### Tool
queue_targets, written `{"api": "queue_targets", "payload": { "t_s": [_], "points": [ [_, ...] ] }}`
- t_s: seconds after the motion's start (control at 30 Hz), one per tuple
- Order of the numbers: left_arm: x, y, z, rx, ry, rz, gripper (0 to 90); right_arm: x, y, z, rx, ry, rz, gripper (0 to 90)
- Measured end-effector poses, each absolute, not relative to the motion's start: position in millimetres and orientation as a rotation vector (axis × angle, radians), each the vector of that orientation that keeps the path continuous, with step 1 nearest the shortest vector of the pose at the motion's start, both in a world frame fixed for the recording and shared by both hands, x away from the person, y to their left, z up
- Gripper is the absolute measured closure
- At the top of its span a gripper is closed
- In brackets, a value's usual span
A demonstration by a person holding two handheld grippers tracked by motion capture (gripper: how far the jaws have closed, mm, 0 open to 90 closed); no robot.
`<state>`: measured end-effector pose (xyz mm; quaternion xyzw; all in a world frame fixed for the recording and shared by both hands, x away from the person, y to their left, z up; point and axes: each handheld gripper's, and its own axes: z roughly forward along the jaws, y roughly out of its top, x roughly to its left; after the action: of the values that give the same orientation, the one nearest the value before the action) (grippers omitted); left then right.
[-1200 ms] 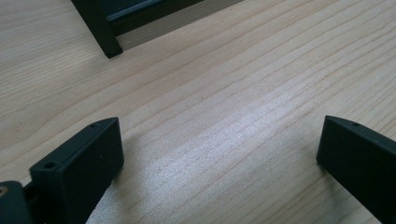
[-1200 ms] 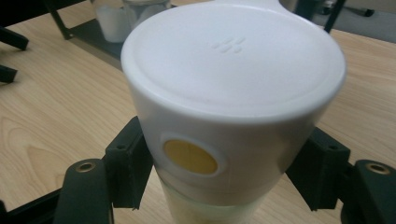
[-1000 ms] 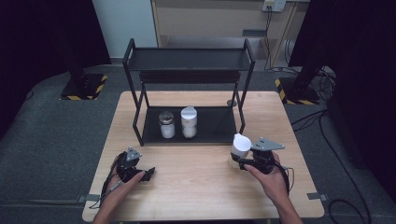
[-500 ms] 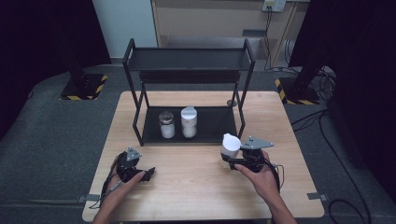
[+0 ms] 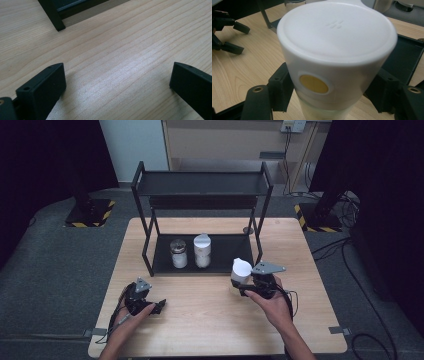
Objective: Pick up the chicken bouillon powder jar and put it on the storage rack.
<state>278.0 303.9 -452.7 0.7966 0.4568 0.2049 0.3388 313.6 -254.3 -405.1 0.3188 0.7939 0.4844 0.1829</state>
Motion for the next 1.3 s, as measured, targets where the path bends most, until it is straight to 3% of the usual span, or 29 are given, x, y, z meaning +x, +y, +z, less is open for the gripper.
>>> {"api": "queue_targets", "payload": {
  "t_s": [1.3],
  "points": [
    [278.0, 304.0, -452.7, 2.075, 1.189, 0.534, 0.0, 346.3, -205.4, -390.9, 0.948, 2.176, 1.325, 31.4]
  ]
}}
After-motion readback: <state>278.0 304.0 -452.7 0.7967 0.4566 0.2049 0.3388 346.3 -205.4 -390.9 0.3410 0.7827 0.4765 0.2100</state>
